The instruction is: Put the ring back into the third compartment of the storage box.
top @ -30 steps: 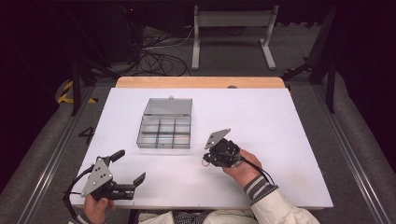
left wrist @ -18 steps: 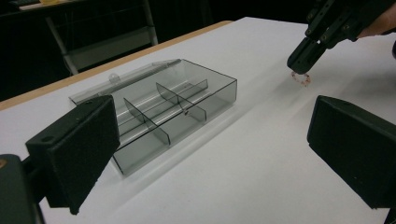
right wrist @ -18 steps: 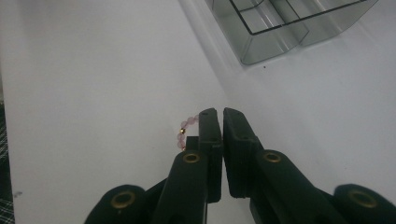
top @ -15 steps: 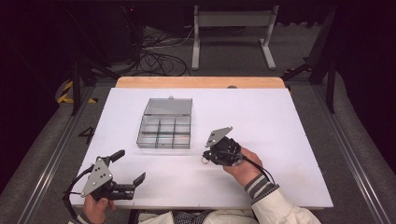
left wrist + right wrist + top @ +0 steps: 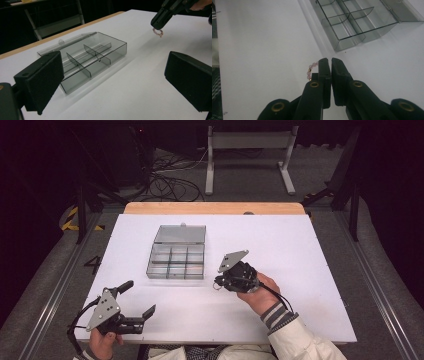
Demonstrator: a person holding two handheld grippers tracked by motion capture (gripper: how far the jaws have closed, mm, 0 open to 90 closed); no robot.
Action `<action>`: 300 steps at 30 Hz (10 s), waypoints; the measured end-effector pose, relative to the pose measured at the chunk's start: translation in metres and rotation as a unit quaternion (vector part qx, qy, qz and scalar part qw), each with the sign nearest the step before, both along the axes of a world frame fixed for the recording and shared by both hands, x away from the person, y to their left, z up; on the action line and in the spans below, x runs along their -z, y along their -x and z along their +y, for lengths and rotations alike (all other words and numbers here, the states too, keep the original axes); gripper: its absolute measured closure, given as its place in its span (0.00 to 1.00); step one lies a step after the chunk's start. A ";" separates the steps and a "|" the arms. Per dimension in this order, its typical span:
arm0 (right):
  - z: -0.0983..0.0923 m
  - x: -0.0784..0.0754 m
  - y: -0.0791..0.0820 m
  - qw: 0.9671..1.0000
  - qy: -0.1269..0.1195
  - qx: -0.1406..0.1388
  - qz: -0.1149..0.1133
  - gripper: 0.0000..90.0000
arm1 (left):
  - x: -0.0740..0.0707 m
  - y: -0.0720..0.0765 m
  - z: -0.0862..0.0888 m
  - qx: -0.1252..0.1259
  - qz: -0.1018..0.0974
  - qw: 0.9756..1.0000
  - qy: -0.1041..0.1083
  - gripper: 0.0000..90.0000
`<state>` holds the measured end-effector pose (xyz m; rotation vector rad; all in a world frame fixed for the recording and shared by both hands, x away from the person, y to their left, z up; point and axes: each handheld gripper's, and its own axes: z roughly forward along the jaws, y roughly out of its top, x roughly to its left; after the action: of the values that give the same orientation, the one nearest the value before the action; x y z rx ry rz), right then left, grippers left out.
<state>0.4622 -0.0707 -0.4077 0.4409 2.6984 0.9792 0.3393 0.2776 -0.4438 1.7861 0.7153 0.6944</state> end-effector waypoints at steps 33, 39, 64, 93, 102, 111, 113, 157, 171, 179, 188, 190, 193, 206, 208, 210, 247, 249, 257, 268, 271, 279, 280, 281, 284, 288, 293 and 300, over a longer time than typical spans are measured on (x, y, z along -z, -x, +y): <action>0.018 -0.025 -0.016 1.000 -0.010 -0.006 -0.022 0.97 | 0.000 0.003 0.002 -0.006 0.002 1.000 0.001 0.03; 0.024 -0.027 -0.023 1.000 -0.016 -0.001 -0.023 0.97 | 0.000 0.003 0.002 -0.007 0.002 1.000 0.002 0.03; 0.047 -0.030 -0.053 0.999 -0.039 0.020 -0.024 0.97 | -0.001 0.003 0.003 -0.005 -0.001 1.000 0.002 0.03; 0.070 -0.011 -0.097 0.997 -0.027 0.065 -0.014 0.97 | -0.001 0.002 0.004 -0.003 0.000 1.000 0.004 0.03; 0.077 0.003 -0.105 0.996 -0.021 0.084 -0.019 0.97 | -0.001 0.002 0.004 -0.002 -0.003 1.000 0.002 0.03; 0.078 0.013 -0.113 0.995 -0.017 0.102 -0.010 0.97 | -0.001 0.002 0.004 -0.001 -0.004 1.000 0.003 0.03; 0.079 0.016 -0.115 0.994 -0.019 0.106 -0.004 0.97 | -0.001 0.002 0.004 -0.001 -0.004 1.000 0.003 0.03; 0.075 0.018 -0.118 0.993 -0.046 0.099 0.046 0.83 | -0.001 0.002 0.004 0.000 -0.002 1.000 0.003 0.03; 0.060 -0.010 -0.100 0.992 -0.096 0.083 0.026 0.26 | -0.001 0.002 0.003 0.000 -0.001 1.000 0.006 0.03; 0.055 -0.015 -0.088 0.992 -0.106 0.066 0.020 0.05 | -0.001 0.002 0.004 0.000 -0.001 1.000 0.004 0.03; 0.049 -0.019 -0.084 0.992 -0.114 0.057 0.013 0.02 | -0.001 0.002 0.004 0.000 0.000 1.000 0.005 0.03; 0.049 -0.019 -0.083 0.992 -0.117 0.055 0.013 0.01 | -0.001 0.002 0.004 -0.001 0.001 1.000 0.005 0.03; 0.048 -0.021 -0.081 0.992 -0.116 0.052 0.007 0.01 | -0.001 0.002 0.004 0.000 0.000 1.000 0.006 0.03; 0.024 -0.035 -0.064 0.989 -0.137 0.047 -0.013 0.00 | -0.001 0.002 0.003 0.000 0.002 1.000 0.005 0.03; 0.018 -0.036 -0.060 0.989 -0.141 0.048 -0.017 0.00 | -0.001 0.002 0.003 0.000 0.002 1.000 0.005 0.03; 0.013 -0.038 -0.057 0.988 -0.142 0.050 -0.018 0.00 | -0.001 0.001 0.004 0.001 -0.001 1.000 0.002 0.03; -0.105 -0.023 -0.001 0.977 -0.187 0.101 -0.035 0.00 | 0.000 0.000 0.002 -0.003 0.003 1.000 0.004 0.03; -0.110 -0.021 0.002 0.976 -0.191 0.102 -0.034 0.00 | 0.000 0.000 0.002 -0.002 0.005 1.000 0.005 0.03; -0.128 -0.008 0.014 0.973 -0.194 0.115 -0.043 0.00 | 0.000 0.000 0.002 -0.003 0.004 1.000 0.004 0.03; -0.153 0.015 0.026 0.970 -0.204 0.127 -0.019 0.01 | 0.000 0.000 0.002 -0.003 0.005 1.000 0.003 0.03; -0.157 0.020 0.029 0.970 -0.204 0.128 -0.018 0.01 | 0.000 0.000 0.002 -0.004 0.005 1.000 0.003 0.03; -0.163 0.035 0.035 0.970 -0.204 0.128 -0.017 0.01 | 0.000 0.000 0.002 -0.003 0.005 1.000 0.003 0.03; -0.164 0.037 0.035 0.970 -0.204 0.129 -0.017 0.01 | 0.000 0.000 0.002 -0.004 0.005 1.000 0.003 0.03; -0.164 0.039 0.035 0.970 -0.203 0.130 -0.015 0.01 | 0.000 0.000 0.002 -0.003 0.004 1.000 0.003 0.03; -0.166 0.045 0.036 0.971 -0.200 0.129 -0.016 0.01 | 0.000 0.000 0.002 -0.003 0.004 1.000 0.003 0.03; -0.167 0.051 0.037 0.972 -0.196 0.130 -0.014 0.01 | 0.000 0.000 0.002 -0.003 0.004 1.000 0.003 0.03; -0.169 0.061 0.038 0.972 -0.191 0.135 -0.005 0.01 | 0.000 0.000 0.002 -0.003 0.004 1.000 0.003 0.03; -0.172 0.074 0.040 0.974 -0.179 0.138 0.008 0.01 | 0.000 0.000 0.003 -0.003 0.007 1.000 0.003 0.03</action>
<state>0.4223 -0.2426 -0.4817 0.8678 2.3815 1.3795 0.3396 0.2802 -0.4442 1.7857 0.7320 0.6822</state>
